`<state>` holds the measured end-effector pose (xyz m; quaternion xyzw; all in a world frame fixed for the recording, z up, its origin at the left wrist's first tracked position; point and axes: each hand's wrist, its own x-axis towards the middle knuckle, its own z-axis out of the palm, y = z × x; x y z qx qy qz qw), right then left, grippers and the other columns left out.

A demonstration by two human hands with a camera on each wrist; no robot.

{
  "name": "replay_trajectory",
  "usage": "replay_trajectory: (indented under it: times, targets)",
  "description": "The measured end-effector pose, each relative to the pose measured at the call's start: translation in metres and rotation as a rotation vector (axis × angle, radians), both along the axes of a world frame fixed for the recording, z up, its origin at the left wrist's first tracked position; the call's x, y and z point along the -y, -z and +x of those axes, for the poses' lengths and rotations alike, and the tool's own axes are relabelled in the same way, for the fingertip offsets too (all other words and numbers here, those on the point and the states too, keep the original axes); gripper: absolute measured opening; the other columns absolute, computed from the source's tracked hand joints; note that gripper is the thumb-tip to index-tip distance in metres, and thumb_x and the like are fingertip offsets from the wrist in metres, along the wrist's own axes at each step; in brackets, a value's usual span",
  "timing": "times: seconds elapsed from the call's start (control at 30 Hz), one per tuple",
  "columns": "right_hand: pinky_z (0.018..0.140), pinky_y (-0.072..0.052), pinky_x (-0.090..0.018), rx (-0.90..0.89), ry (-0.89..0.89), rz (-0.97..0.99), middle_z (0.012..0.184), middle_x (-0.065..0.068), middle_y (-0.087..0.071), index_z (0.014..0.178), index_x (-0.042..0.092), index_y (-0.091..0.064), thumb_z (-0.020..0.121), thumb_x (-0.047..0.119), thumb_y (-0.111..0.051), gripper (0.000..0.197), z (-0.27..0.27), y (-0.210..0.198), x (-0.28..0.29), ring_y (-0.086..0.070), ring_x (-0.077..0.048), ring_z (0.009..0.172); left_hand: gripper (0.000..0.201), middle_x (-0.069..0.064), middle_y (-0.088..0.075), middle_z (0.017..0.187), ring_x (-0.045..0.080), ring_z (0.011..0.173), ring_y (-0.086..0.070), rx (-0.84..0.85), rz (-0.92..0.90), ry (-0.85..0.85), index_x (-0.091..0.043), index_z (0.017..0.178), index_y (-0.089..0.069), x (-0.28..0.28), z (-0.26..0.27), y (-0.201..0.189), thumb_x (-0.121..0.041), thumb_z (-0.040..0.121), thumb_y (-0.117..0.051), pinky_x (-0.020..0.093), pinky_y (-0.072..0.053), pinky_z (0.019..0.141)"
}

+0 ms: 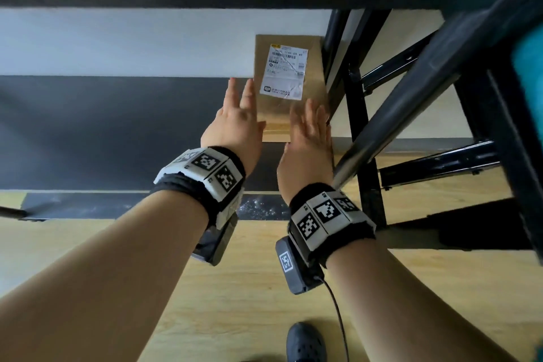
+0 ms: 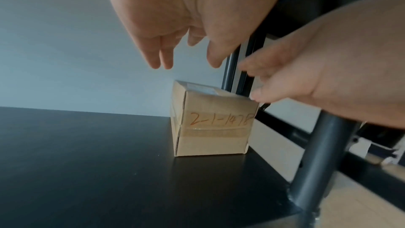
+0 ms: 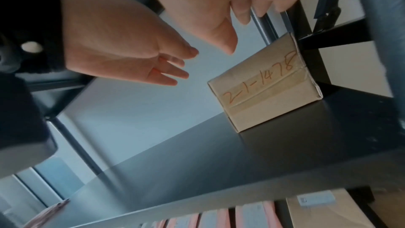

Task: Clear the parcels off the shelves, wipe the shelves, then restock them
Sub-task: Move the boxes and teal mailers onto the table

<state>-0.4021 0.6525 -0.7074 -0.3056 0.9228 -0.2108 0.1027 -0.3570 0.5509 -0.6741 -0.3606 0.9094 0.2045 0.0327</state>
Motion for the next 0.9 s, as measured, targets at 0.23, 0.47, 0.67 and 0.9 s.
replay_trajectory:
  times: [0.23, 0.47, 0.67, 0.9]
  targets:
    - [0.115, -0.011, -0.026, 0.21, 0.026, -0.088, 0.158, 0.0, -0.008, 0.151, 0.024, -0.007, 0.093, -0.002, -0.04, 0.071, 0.078, -0.061, -0.049, -0.01, -0.017, 0.145, 0.06, 0.004, -0.021, 0.154, 0.023, 0.135, -0.035, -0.07, 0.04, 0.004, -0.022, 0.15, -0.011, -0.039, 0.073, -0.058, -0.028, 0.099, -0.04, 0.037, -0.038, 0.102]
    - [0.106, -0.034, -0.028, 0.226, -0.007, -0.257, 0.144, -0.002, -0.04, 0.147, 0.022, -0.027, 0.094, -0.001, -0.038, 0.059, 0.152, -0.16, -0.112, -0.04, -0.016, 0.131, 0.057, 0.008, -0.03, 0.149, 0.024, 0.126, -0.046, -0.174, 0.097, 0.072, -0.022, 0.15, -0.016, -0.101, 0.148, -0.154, -0.027, 0.099, -0.04, 0.034, -0.042, 0.096]
    - [0.099, -0.036, -0.024, 0.009, 0.071, -0.349, 0.136, -0.006, -0.05, 0.14, 0.016, -0.041, 0.094, 0.0, -0.039, 0.049, 0.152, -0.251, -0.176, -0.048, -0.017, 0.122, 0.053, 0.01, -0.04, 0.141, 0.026, 0.116, -0.053, -0.292, 0.075, 0.224, -0.022, 0.147, -0.021, -0.15, 0.153, -0.234, -0.024, 0.098, -0.041, 0.034, -0.044, 0.086]
    - [0.101, -0.038, -0.027, -0.118, 0.27, -0.377, 0.135, -0.008, -0.049, 0.139, 0.014, -0.043, 0.094, 0.0, -0.039, 0.047, 0.101, -0.299, -0.261, -0.049, -0.019, 0.122, 0.056, 0.01, -0.034, 0.146, 0.027, 0.127, -0.043, -0.321, 0.083, 0.432, -0.02, 0.149, -0.017, -0.222, 0.106, -0.289, -0.027, 0.099, -0.04, 0.036, -0.04, 0.094]
